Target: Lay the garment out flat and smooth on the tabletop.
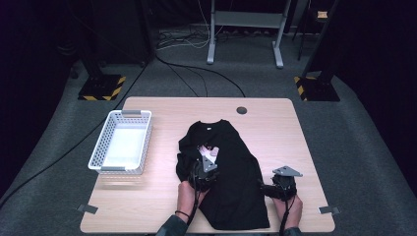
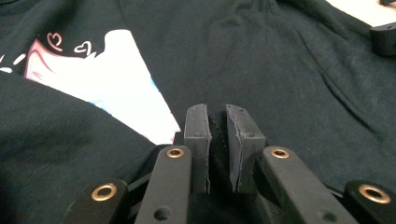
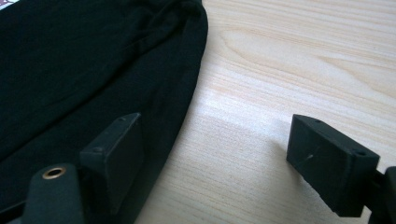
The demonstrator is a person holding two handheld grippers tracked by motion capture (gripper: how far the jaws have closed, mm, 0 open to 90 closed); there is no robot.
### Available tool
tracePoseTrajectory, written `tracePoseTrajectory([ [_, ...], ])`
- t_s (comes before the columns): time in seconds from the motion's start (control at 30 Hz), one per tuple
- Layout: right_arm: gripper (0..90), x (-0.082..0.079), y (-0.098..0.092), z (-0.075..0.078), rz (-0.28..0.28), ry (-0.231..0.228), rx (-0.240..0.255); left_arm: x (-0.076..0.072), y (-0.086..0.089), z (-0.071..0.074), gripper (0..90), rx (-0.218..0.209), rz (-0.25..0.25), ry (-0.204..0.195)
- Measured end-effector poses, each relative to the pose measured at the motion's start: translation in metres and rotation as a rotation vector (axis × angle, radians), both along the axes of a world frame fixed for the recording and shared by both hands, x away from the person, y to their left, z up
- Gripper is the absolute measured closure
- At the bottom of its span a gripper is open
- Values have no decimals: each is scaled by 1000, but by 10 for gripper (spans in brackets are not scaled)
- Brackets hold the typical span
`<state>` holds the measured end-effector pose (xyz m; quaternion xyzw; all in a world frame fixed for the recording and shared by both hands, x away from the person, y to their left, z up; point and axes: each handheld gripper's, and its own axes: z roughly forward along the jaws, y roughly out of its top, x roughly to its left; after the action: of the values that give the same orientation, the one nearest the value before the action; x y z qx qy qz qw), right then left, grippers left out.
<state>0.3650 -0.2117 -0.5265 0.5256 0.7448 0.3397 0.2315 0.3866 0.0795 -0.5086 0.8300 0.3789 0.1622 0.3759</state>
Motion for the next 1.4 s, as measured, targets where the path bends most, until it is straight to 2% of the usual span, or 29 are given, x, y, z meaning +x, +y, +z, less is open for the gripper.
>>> tracePoseTrajectory([
  [0.23,181,0,0,0,1,0,0,-8,6,5,793,-30,1,-12],
  [0.5,180,0,0,0,3,0,0,-17,17,0,793,-21,10,-10],
  [0.77,177,0,0,0,1,1,0,-23,28,4,793,-70,30,-16],
  [0.9,177,0,0,0,1,1,0,-27,32,4,793,-51,34,-25],
  [1.0,178,0,0,0,1,1,0,-30,37,4,793,-69,51,-19],
  [1.2,178,0,0,0,2,1,0,-33,41,2,793,-83,54,-14],
  [1.4,178,0,0,0,2,1,0,-40,42,0,793,-57,44,-25],
])
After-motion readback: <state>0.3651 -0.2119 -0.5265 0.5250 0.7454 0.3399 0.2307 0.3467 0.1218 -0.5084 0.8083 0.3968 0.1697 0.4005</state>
